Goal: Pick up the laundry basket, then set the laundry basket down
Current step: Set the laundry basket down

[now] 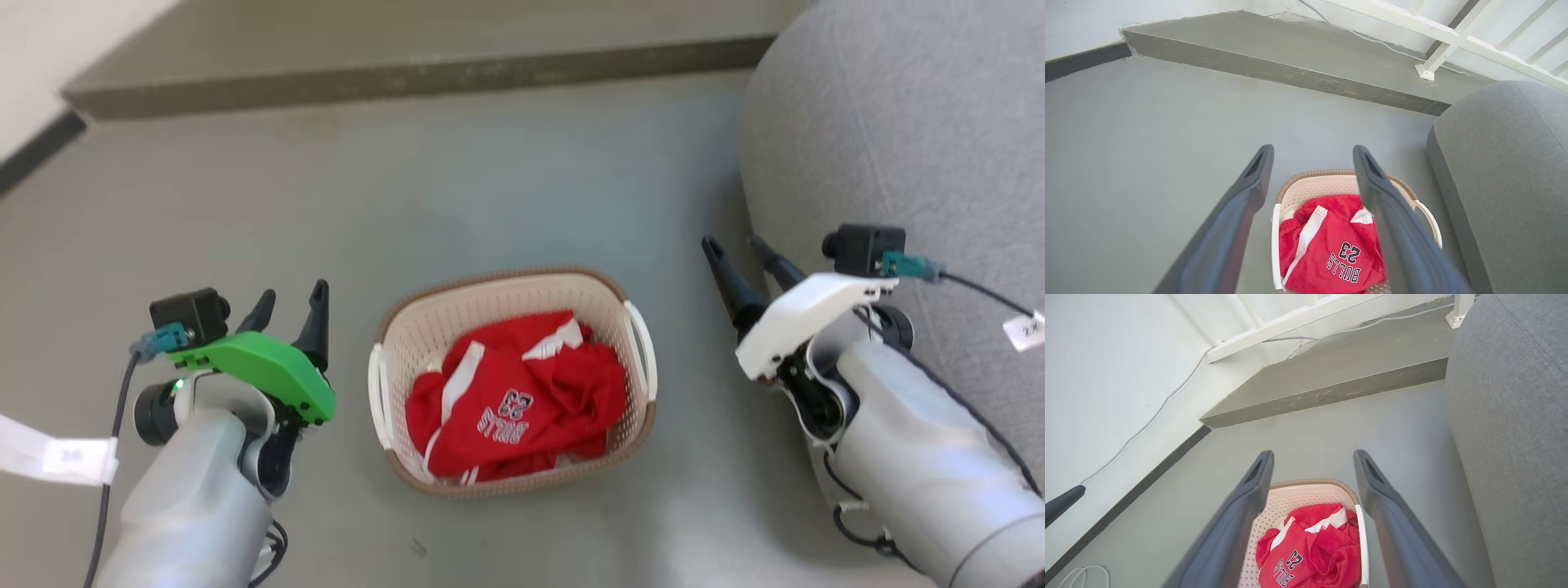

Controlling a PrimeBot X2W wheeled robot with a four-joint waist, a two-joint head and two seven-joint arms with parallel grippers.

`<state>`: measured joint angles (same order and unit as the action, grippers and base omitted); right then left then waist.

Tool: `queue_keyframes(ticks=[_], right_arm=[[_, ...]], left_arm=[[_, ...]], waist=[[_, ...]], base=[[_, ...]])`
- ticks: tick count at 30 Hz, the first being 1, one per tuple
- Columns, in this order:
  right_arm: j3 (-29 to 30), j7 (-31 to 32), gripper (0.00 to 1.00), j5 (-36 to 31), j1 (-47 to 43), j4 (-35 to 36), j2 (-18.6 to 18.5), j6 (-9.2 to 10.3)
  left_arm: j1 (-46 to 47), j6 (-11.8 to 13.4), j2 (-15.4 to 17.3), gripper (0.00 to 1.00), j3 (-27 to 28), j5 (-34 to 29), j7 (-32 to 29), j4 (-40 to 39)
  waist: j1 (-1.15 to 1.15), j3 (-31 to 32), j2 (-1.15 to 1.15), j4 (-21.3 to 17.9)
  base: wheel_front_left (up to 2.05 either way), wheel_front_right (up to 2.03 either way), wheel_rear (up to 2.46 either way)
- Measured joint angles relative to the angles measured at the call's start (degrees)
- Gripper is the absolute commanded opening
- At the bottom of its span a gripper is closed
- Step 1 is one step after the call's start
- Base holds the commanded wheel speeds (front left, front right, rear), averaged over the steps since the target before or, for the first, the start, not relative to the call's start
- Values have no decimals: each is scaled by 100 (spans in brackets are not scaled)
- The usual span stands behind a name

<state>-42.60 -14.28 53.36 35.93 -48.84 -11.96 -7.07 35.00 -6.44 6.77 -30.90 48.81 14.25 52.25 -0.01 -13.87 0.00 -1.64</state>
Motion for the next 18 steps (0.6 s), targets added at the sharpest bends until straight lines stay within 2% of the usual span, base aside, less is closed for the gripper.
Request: queue_keyframes(ticks=[12, 18], right_arm=[[802, -5, 100, -677, -478, 870, -109, 19], [1249, -8, 100, -1005, -872, 1325, -219, 164]], left_arm=[[-739, 149, 54, 100, 649, -467, 0, -947], [-959, 194, 57, 100, 899, -834, 0, -1549]], waist=[[0, 747, 0, 5], [0, 919, 0, 0]], base=[[0, 0, 0], [0, 0, 0]])
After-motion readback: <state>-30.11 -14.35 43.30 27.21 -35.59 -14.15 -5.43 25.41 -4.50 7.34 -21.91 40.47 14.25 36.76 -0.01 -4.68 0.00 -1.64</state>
